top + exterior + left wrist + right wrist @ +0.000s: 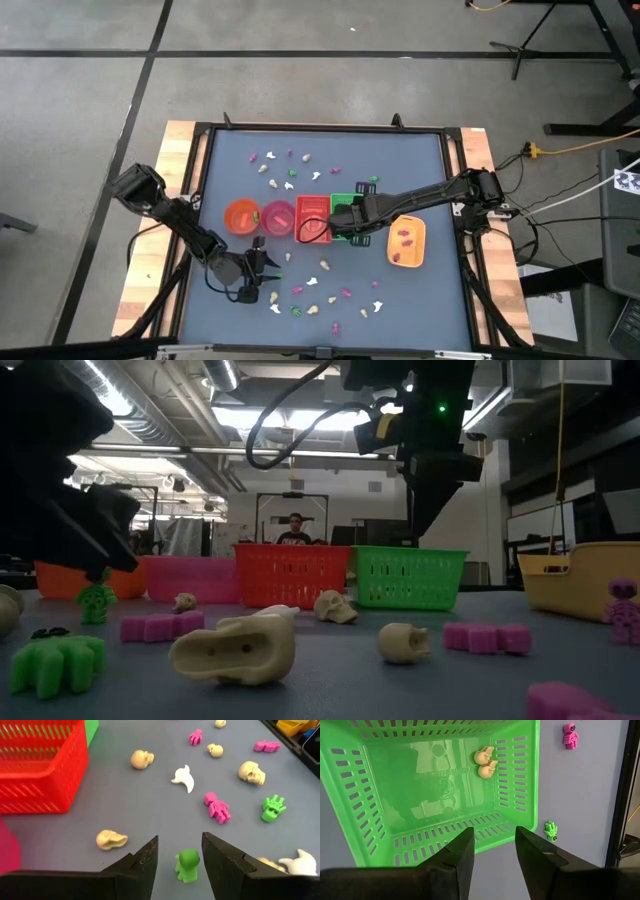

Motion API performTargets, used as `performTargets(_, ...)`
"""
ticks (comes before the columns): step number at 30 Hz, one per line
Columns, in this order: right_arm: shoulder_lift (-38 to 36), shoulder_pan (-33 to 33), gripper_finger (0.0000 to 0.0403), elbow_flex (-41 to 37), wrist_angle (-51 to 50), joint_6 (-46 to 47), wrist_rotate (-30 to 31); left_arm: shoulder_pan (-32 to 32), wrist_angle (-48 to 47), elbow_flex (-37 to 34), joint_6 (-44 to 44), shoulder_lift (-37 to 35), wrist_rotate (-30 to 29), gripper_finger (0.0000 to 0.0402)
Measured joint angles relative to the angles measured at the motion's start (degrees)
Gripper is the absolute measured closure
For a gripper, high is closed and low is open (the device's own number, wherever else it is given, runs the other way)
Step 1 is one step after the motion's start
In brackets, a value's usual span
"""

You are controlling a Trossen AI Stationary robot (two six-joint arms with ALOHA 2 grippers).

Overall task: Sort Halloween decoration
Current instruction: Put the green skeleton toy into the orange bowl

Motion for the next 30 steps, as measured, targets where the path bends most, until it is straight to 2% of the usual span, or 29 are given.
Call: performTargets(30,0.0,0.0,0.0260,0.0,0.0,0.0,0.0,0.7,-2.3,0.0,-0.1,0.5,1.7,0.0266)
